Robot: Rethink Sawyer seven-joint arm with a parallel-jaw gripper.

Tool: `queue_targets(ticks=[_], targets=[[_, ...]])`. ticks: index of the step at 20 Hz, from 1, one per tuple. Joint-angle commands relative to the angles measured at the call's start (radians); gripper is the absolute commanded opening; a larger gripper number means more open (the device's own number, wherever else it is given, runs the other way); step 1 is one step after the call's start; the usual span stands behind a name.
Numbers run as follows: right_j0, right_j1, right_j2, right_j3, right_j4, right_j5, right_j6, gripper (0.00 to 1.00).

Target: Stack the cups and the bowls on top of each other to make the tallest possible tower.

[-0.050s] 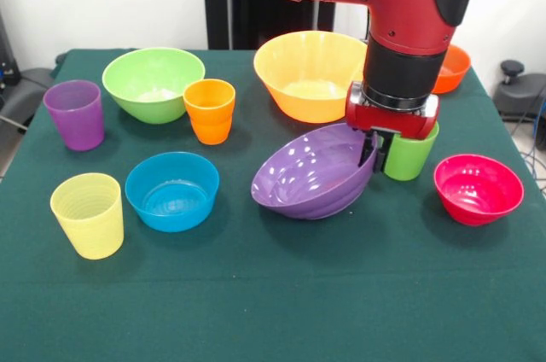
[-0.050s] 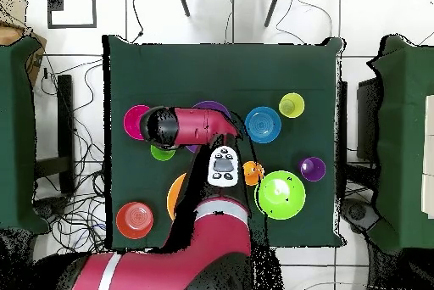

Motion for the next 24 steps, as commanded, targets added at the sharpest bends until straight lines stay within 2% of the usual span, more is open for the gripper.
queue_targets(ticks=[1, 4, 10, 17, 24], targets=[[-0.009, 0.001, 0.108, 0.076, -0.075, -0.072, -0.008, 0.00], [0.021, 0.013, 0.068, 0.051, -0.086, -0.058, 0.012, 0.00], [0.131, 0.071, -0.070, -0.048, -0.111, 0.024, 0.087, 0.00], [0.182, 0.102, -0.146, -0.094, -0.105, 0.091, 0.089, 0.00], [0.221, 0.120, -0.205, -0.106, -0.097, 0.113, 0.093, 0.00]])
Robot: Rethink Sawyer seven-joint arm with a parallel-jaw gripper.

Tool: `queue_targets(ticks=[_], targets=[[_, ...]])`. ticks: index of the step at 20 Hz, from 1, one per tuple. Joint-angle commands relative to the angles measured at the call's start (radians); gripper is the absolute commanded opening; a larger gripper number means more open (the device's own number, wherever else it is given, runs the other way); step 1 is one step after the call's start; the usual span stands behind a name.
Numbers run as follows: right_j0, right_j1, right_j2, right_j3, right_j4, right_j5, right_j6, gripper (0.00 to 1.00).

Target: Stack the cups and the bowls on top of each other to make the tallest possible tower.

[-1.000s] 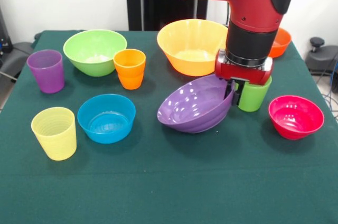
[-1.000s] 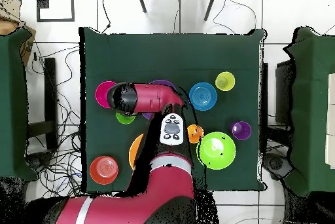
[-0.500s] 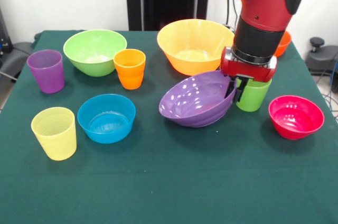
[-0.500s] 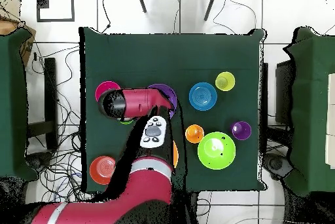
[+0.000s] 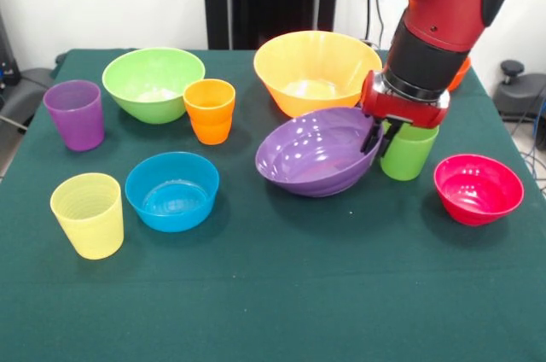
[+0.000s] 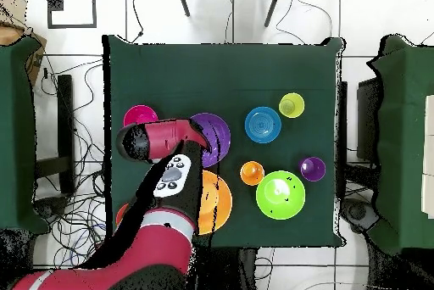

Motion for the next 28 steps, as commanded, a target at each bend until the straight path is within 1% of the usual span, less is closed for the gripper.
queue_targets(ticks=[1, 12, 19, 22, 28], targets=[[0.021, 0.054, -0.027, -0.073, -0.053, 0.093, 0.091, 0.00], [0.069, 0.085, -0.098, -0.095, -0.048, 0.107, 0.102, 0.00], [0.078, 0.094, -0.113, -0.098, -0.031, 0.104, 0.097, 0.00], [0.080, 0.112, -0.136, -0.109, -0.017, 0.069, 0.133, 0.00], [0.057, 0.132, -0.116, -0.086, 0.001, 0.019, 0.137, 0.00]])
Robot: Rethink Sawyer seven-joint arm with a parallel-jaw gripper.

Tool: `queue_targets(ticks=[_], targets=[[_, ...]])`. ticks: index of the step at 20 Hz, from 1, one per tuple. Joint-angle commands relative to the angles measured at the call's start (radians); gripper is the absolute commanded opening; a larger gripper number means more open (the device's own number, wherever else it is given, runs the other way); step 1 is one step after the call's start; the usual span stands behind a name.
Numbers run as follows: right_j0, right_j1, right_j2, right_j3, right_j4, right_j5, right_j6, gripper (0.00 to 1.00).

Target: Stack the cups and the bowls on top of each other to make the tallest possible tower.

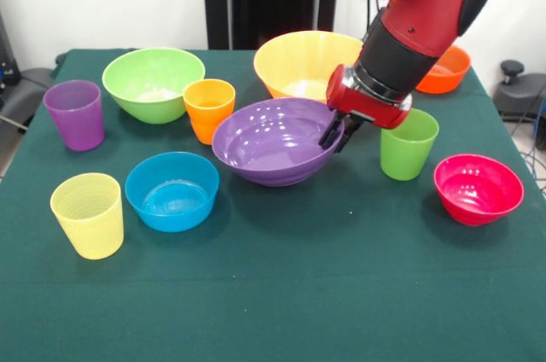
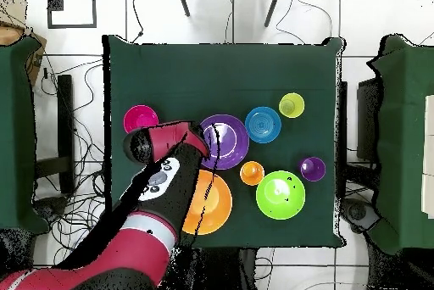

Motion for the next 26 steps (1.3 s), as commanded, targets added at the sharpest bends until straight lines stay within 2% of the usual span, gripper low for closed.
queue_targets(ticks=[1, 8, 20, 21, 26], targets=[[-0.025, 0.047, 0.061, -0.038, 0.005, -0.003, 0.136, 0.00], [-0.030, 0.047, 0.072, -0.031, 0.010, -0.019, 0.133, 0.00], [-0.020, 0.050, 0.065, -0.053, 0.008, 0.041, 0.114, 0.00], [-0.023, 0.049, 0.068, -0.053, 0.007, 0.049, 0.108, 1.00], [-0.028, 0.039, 0.080, -0.043, -0.003, 0.038, 0.085, 1.00]])
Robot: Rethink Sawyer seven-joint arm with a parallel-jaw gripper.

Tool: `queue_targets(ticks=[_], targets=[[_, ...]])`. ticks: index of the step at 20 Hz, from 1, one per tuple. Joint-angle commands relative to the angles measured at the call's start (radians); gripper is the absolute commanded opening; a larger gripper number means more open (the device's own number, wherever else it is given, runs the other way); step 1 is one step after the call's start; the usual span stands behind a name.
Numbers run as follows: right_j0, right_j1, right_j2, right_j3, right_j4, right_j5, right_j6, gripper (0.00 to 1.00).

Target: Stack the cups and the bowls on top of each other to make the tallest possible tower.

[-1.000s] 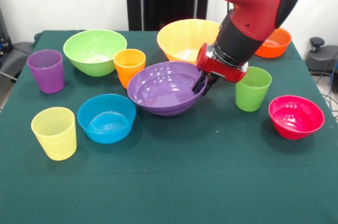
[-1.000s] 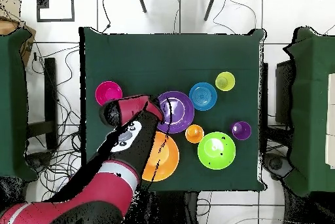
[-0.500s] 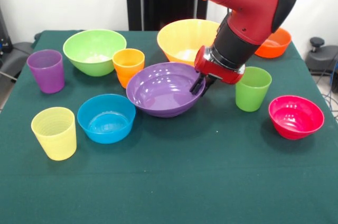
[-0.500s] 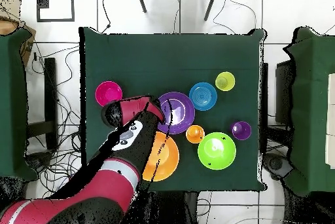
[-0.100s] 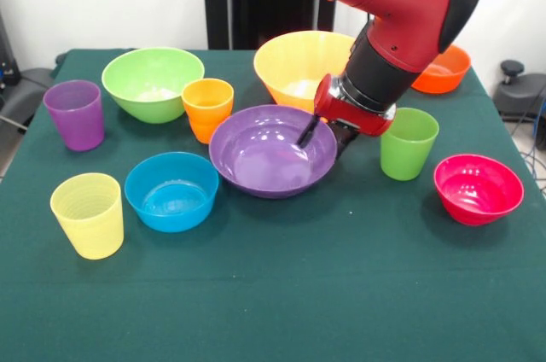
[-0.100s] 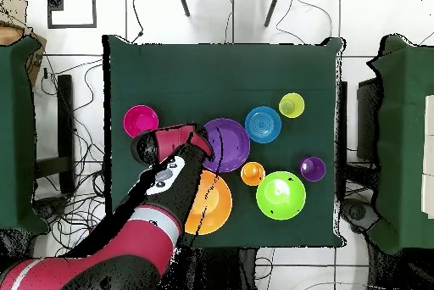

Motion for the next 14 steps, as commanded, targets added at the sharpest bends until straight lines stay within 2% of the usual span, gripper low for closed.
queue_targets(ticks=[1, 7, 9, 14], targets=[[-0.017, -0.006, 0.081, -0.041, -0.006, 0.034, 0.082, 1.00], [-0.011, -0.002, 0.072, -0.049, -0.007, 0.042, 0.088, 1.00], [0.000, 0.008, 0.048, -0.067, -0.003, 0.014, 0.120, 1.00], [-0.001, 0.011, 0.049, -0.076, 0.005, 0.082, 0.109, 1.00]])
